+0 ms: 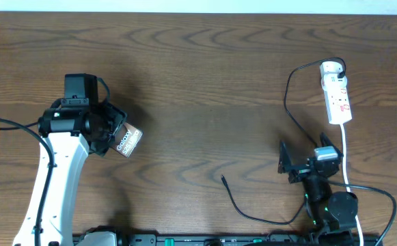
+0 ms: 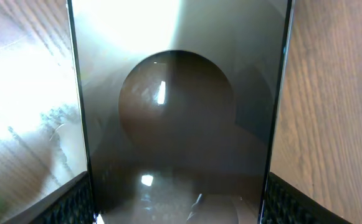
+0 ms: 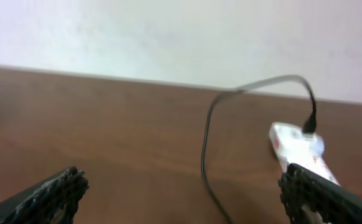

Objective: Plug charger to phone and switch on socket
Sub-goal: 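Swing the right gripper toward the phone held by the left gripper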

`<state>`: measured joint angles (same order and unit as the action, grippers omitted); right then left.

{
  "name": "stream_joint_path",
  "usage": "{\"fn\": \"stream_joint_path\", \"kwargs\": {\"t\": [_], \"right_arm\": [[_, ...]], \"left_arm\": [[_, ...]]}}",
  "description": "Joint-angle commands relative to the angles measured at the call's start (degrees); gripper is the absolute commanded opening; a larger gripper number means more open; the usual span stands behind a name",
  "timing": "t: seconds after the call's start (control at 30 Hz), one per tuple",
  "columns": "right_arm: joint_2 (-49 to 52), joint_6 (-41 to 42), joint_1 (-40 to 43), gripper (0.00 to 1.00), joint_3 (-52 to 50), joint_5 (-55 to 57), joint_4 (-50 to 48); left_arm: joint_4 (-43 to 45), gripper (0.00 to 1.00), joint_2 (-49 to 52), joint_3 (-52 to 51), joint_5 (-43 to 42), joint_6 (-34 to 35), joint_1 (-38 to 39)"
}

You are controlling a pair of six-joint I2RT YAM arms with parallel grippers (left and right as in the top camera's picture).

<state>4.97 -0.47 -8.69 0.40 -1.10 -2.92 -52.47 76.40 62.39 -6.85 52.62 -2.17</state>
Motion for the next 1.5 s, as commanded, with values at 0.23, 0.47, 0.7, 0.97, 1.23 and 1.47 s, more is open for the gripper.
{"fn": "stream_joint_path", "kwargs": {"t": [0.23,0.47,0.7,0.97,1.23,1.47], "right_arm": [[6.8,0.44,0.46,0.99,16.0,-0.57,8.72],[29.53,0.5,0.46,0.99,38.49,-11.3,18.51],[58.47,1.27,0.46,0.99,65.79,-45.09,32.33],[83.65,2.69,-1.88,0.99,74.95,-78.12,19.65],[101.68,29.0,-8.74,0.99,74.95,-72.57,5.29],[109.18,45.35,-15.58,0.99,74.95,-68.98,-11.26]], "left_arm": [[0.94,0.07,-0.15,0.72,1.55,1.68,0.28],[1.2,0.07,-0.15,0.72,1.53,1.66,0.28],[1.16,0.07,-0.15,0.72,1.51,2.6,0.28],[1.11,0.07,-0.09,0.72,-0.22,10.69,0.28],[1.14,0.07,-0.02,0.72,-3.41,24.46,0.28],[1.14,0.07,0.2,0.72,-4.42,32.74,0.7]]}}
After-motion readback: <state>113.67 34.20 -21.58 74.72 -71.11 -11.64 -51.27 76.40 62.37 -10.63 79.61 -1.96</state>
